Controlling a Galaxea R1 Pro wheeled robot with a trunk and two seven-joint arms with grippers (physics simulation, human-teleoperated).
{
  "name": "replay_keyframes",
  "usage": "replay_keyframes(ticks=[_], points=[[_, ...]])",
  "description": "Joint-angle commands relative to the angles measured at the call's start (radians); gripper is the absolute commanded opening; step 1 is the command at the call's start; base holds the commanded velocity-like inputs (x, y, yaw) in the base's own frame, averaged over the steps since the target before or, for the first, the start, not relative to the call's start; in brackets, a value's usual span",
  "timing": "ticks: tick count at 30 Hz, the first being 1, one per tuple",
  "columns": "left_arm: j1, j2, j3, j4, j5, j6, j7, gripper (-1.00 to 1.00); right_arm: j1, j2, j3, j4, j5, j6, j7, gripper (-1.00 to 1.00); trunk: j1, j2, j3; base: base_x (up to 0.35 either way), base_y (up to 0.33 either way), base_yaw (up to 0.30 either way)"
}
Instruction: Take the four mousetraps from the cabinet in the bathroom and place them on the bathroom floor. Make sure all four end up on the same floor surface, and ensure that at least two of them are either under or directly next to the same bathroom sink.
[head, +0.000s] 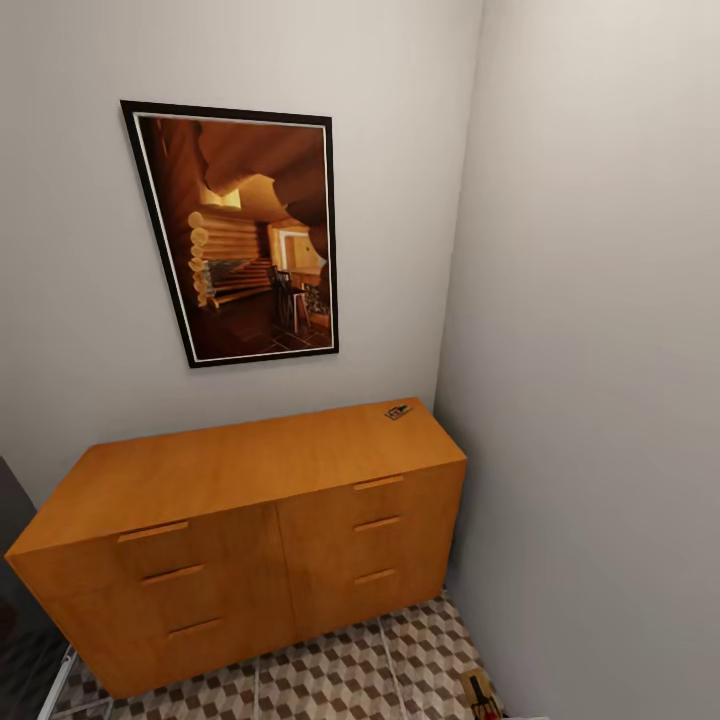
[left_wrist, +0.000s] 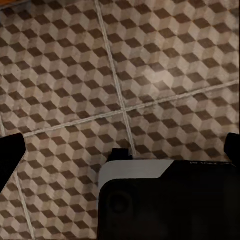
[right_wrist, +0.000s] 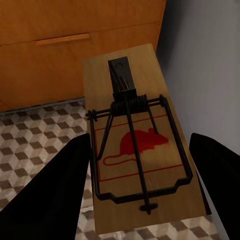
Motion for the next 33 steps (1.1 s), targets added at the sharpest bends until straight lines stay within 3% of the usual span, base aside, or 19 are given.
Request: replay_keyframes(ticks=[1, 3, 10, 11, 12, 16, 18, 21, 23, 24, 28, 33], points=[[-0.001, -0.002, -0.007, -0.034, 0.007, 0.037, 0.007, 1.0, -0.001, 0.0, 0.008, 0.001, -0.01, -0.003, 0.001, -1.0, 0.001, -0.002, -0.002, 0.0, 0.0, 0.0], [-0.001, -0.01, -0.007, -0.203, 0.005, 0.196, 0.009, 1.0, -0.001, 0.0, 0.008, 0.001, -0.01, -0.003, 0.001, -1.0, 0.001, -0.002, -0.002, 0.0, 0.0, 0.0], [-0.001, -0.011, -0.007, -0.549, -0.019, 0.481, 0.013, 1.0, -0.001, 0.0, 0.008, 0.001, -0.01, -0.003, 0.001, -1.0, 0.001, -0.002, -0.002, 0.0, 0.0, 0.0], [-0.001, -0.011, -0.006, -0.678, -0.044, 0.58, 0.013, 1.0, -0.001, 0.0, 0.008, 0.001, -0.01, -0.003, 0.001, -1.0, 0.001, -0.002, -0.002, 0.0, 0.0, 0.0], [-0.001, -0.011, -0.006, -0.711, -0.053, 0.606, 0.014, 1.0, -0.001, 0.0, 0.008, 0.001, -0.01, -0.003, 0.001, -1.0, 0.001, -0.002, -0.002, 0.0, 0.0, 0.0], [-0.001, -0.024, -0.003, -0.925, -0.151, 0.782, 0.014, 1.0, -0.001, 0.0, 0.008, 0.001, -0.01, -0.003, 0.001, -1.0, 0.001, -0.002, -0.002, 0.0, 0.0, 0.0], [-0.001, -0.047, -0.002, -1.03, -0.227, 0.872, 0.015, 1.0, -0.001, 0.0, 0.008, 0.001, -0.01, -0.003, 0.001, -1.0, 0.001, -0.002, -0.002, 0.0, 0.0, 0.0], [-0.001, -0.076, 0.0, -1.115, -0.313, 0.935, 0.015, 1.0, -0.001, 0.0, 0.008, 0.001, -0.01, -0.003, 0.001, -1.0, 0.001, -0.002, -0.002, 0.0, 0.0, 0.0], [-0.002, -0.098, 0.001, -1.184, -0.398, 0.965, 0.015, 1.0, -0.001, 0.0, 0.008, 0.001, -0.01, -0.003, 0.001, -1.0, 0.001, -0.002, -0.002, 0.0, 0.0, 0.0], [-0.003, -0.11, 0.004, -1.237, -0.465, 0.977, 0.015, 1.0, -0.001, 0.0, 0.008, 0.001, -0.01, -0.003, 0.001, -1.0, 0.001, -0.002, -0.002, 0.0, 0.0, 0.0], [-0.012, -0.116, 0.015, -1.293, -0.513, 0.985, 0.014, 1.0, -0.001, 0.0, 0.008, 0.001, -0.01, -0.003, 0.001, -1.0, 0.001, -0.002, -0.002, 0.0, 0.0, 0.0], [-0.061, -0.118, 0.096, -1.317, -0.527, 0.988, 0.013, 1.0, -0.001, 0.0, 0.008, 0.001, -0.01, -0.003, 0.001, -1.0, 0.001, -0.002, -0.002, 0.0, 0.0, 0.0]])
